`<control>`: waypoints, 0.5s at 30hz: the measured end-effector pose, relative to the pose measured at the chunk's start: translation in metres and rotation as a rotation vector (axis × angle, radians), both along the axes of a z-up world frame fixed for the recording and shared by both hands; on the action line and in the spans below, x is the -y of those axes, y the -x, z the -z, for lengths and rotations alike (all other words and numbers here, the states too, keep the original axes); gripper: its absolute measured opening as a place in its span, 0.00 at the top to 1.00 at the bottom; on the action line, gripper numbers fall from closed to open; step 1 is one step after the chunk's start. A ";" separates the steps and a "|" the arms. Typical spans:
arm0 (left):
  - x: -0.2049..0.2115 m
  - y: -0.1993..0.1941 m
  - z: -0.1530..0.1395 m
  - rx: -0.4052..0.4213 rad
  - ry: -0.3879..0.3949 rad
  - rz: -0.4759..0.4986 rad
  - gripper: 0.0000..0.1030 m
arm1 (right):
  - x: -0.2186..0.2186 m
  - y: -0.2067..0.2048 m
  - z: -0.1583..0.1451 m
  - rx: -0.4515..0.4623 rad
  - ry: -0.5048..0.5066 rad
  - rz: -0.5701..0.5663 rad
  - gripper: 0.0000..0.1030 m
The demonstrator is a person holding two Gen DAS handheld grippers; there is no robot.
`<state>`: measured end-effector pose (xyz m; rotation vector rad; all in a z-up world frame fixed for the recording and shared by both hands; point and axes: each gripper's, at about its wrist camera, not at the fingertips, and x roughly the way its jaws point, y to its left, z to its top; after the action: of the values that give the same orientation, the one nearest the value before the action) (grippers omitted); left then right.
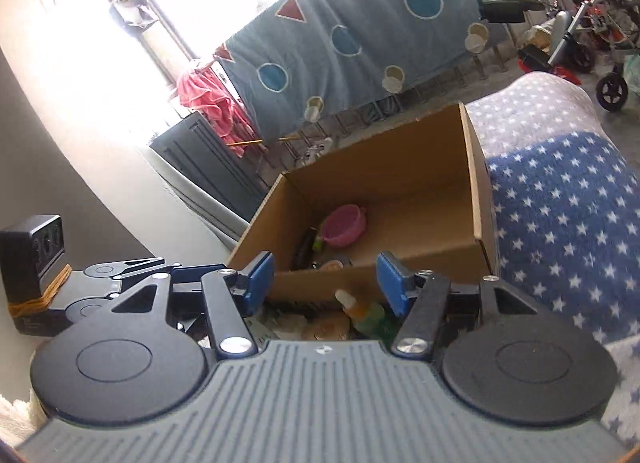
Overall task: Organize rigid objects
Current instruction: 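Grasp the green dropper bottle with the right gripper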
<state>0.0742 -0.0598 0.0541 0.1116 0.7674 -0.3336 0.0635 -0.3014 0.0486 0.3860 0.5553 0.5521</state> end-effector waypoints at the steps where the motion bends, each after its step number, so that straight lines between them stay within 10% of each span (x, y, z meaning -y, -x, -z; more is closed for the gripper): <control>1: 0.007 0.002 0.008 0.003 -0.008 0.004 0.32 | 0.001 0.001 0.007 -0.019 -0.002 0.006 0.45; 15: 0.046 0.002 0.070 0.117 -0.172 0.008 0.36 | -0.053 -0.026 0.053 -0.031 0.166 -0.003 0.45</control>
<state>0.0718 -0.1062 -0.0158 0.2936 0.6788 -0.2656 0.0890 -0.2486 -0.0044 0.2362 0.6266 0.4995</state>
